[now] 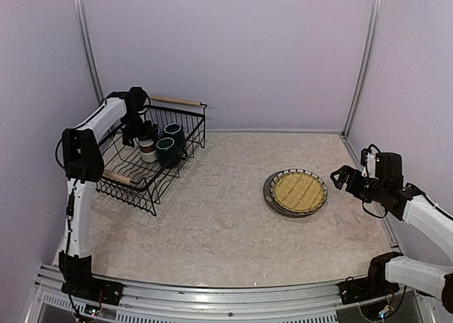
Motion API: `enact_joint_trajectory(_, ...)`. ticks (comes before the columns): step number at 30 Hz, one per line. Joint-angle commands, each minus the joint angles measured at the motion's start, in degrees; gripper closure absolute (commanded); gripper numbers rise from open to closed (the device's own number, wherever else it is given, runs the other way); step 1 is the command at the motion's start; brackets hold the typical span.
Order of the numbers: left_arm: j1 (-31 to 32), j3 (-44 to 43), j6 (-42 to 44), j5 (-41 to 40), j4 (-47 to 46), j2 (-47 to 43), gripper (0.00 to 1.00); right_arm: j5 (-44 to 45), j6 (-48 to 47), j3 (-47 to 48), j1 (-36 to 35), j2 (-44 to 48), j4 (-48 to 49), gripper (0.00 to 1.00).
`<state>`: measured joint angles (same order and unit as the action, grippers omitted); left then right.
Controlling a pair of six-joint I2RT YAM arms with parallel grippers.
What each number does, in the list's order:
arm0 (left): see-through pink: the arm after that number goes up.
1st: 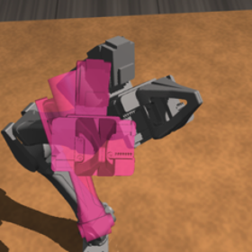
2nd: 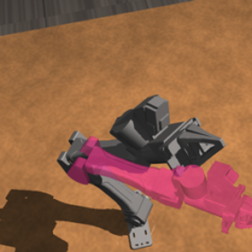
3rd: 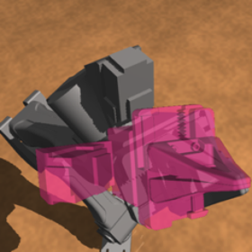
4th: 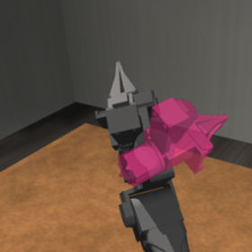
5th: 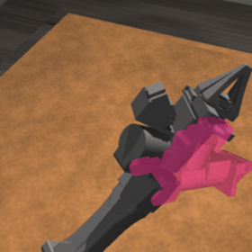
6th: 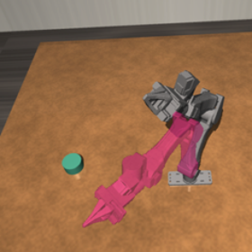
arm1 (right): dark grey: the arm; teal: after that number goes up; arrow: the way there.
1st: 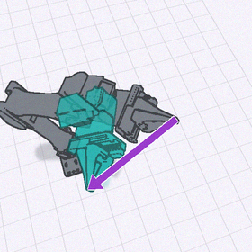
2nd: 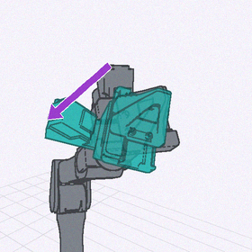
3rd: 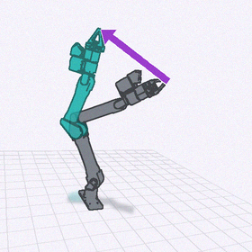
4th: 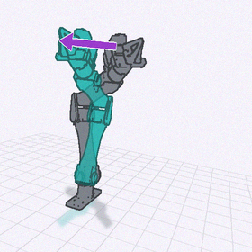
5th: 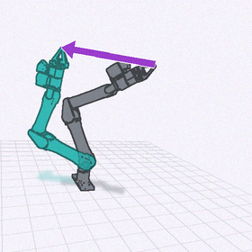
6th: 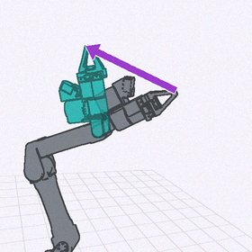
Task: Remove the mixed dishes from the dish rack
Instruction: Grab the cup from the dish rack, then pass from the left arm to the right
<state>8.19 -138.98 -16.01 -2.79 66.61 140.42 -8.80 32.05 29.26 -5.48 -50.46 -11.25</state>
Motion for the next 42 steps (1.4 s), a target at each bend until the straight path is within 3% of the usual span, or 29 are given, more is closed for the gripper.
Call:
enact_joint_trajectory(1,0.08,-1.38,0.13,-0.08,2.39,1.68,0.07,-0.41,0.64,0.52,0.44,-0.06,0.36,0.00)
enact_joint_trajectory(14,-0.01,-1.03,0.37,-1.86,3.54,-1.91,0.45,-1.24,0.39,0.60,0.39,-1.43,0.55,0.00)
enact_joint_trajectory(19,0.08,0.59,0.34,-3.10,5.46,-7.70,0.52,-3.17,0.96,0.92,0.13,-2.72,2.17,0.00)
enact_joint_trajectory(25,0.52,8.46,-0.64,-1.77,3.22,-19.77,0.56,-3.61,2.38,2.10,-2.15,-3.44,3.81,0.00)
enact_joint_trajectory(32,5.37,20.77,-2.57,11.54,-4.56,-33.29,0.57,-4.81,6.49,1.91,-9.90,-4.09,11.95,0.00)
enact_joint_trajectory(39,9.11,37.31,-7.37,38.54,-22.68,-44.18,0.58,-4.11,12.97,0.03,-19.07,-7.83,26.38,0.00)
enact_joint_trajectory(42,11.36,41.54,-9.61,43.71,-28.20,-46.18,0.58,-4.60,16.86,1.05,-23.70,-13.43,35.16,0.00)
